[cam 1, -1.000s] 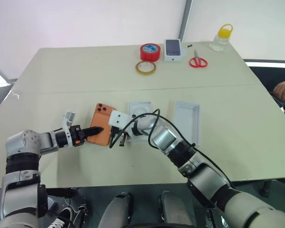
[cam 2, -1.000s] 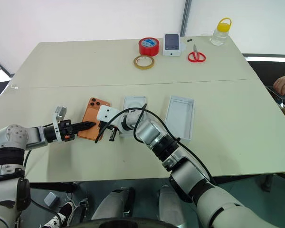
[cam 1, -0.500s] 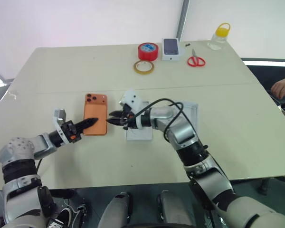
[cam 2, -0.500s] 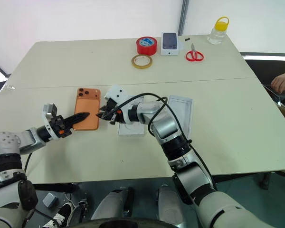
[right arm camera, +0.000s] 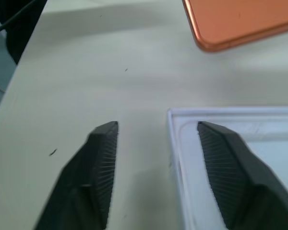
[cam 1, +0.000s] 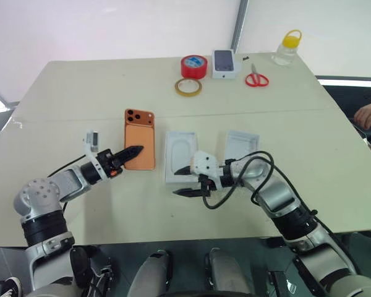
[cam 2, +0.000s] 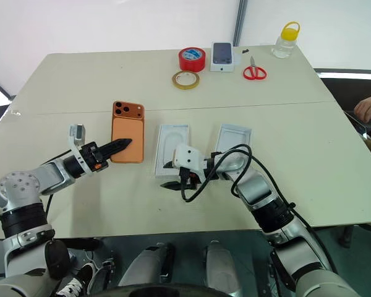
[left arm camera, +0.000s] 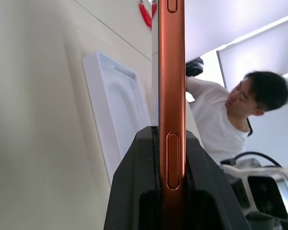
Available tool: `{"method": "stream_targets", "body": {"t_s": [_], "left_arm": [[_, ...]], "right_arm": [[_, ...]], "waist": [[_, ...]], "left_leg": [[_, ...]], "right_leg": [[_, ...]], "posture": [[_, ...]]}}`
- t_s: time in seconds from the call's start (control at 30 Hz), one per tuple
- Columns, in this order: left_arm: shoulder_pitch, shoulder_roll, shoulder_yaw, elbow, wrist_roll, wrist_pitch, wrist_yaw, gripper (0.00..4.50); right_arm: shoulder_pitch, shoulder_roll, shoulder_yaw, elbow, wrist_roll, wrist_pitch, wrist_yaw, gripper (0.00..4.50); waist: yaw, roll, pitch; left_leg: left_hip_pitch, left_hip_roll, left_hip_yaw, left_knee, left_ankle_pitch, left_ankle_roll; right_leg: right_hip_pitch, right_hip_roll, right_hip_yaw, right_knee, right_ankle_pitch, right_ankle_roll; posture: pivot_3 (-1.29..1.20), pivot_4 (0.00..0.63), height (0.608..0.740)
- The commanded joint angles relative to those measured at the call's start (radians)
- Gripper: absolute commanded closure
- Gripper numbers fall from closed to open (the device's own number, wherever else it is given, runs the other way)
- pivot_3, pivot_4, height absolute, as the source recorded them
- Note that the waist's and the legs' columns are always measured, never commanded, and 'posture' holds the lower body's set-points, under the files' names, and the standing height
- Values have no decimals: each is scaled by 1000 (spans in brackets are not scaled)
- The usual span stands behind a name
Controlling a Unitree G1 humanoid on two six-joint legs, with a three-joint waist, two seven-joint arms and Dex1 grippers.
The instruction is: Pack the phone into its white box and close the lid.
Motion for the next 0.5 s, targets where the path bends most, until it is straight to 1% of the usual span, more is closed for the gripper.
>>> {"method": "stream_targets", "body": {"t_s": [0.03,0.07,0.5], "left_arm": [[-32,-11,31,-19,-49,-43,23,4500],[-36,-15,36,-16,-62,-40,33,4500],[-26,-2,9,-21,-125,-14,60,4500]], "right_arm": [[-2,-4,18,35,-55,-83,-35,3607],[-1,-5,19,40,-56,-91,-33,4074],[7,-11,4,54,-46,-115,-28,4074]], "waist": [[5,-1,0],[6,-1,1],[4,-2,1]], "left_leg": [[0,0,0,0,0,0],[0,0,0,0,0,-1],[0,0,0,0,1,-1]], "right_leg": [[0,0,0,0,0,0],[0,0,0,-1,0,0],[2,0,-1,-2,0,0]], "posture": [[0,150,740],[0,150,740],[0,150,740]]}}
